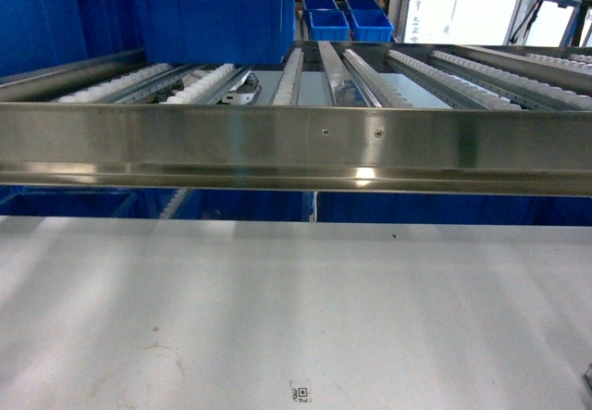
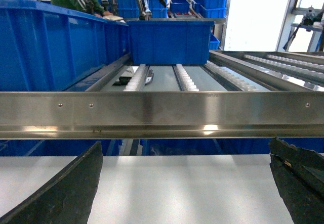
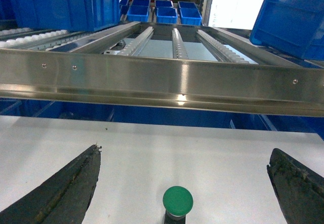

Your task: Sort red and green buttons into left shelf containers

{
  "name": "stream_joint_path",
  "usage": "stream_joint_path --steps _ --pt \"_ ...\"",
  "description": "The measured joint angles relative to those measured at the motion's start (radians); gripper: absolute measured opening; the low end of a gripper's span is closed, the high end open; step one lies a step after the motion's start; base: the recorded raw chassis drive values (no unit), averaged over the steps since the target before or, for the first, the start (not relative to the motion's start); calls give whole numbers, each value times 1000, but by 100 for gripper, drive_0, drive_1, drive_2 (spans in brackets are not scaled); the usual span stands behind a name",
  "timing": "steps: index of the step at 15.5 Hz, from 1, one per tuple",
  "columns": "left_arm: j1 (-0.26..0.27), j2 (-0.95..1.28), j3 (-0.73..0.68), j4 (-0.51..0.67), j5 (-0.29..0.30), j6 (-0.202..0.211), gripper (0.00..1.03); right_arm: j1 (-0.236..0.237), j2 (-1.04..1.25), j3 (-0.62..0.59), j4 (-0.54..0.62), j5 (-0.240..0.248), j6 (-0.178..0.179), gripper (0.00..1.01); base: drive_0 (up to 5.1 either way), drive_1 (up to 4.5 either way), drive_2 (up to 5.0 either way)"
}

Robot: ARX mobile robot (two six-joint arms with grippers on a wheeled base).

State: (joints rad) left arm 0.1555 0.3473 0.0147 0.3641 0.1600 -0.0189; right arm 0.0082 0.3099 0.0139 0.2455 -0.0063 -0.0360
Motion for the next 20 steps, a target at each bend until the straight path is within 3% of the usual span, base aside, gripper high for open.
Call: stream_joint_path --steps 2,3,6,9,13,15,19,20 --pt "-32 298 54 208 -14 -9 98 -40 240 22 171 -45 -22 98 0 0 0" --pt "-36 445 128 282 -35 -28 98 -50 363 59 258 -52 -51 98 0 0 0" --pt "-40 731 310 291 -72 -87 98 -75 632 197 341 -105 -100 98 0 0 0" --pt "-68 795 378 280 -69 -86 98 -96 888 355 256 -173 -107 98 0 0 0" --pt "-66 795 378 279 -71 -86 98 -101 1054 535 -32 -277 -106 98 0 0 0" --pt "-67 795 378 279 -70 -86 98 -107 1107 541 -90 -266 -114 98 0 0 0" --pt "-67 795 378 280 -71 -86 98 -79 1172 529 -84 -249 -143 98 0 0 0" --pt "-67 795 378 279 -71 -86 98 -72 1201 510 -56 -218 -155 98 0 0 0"
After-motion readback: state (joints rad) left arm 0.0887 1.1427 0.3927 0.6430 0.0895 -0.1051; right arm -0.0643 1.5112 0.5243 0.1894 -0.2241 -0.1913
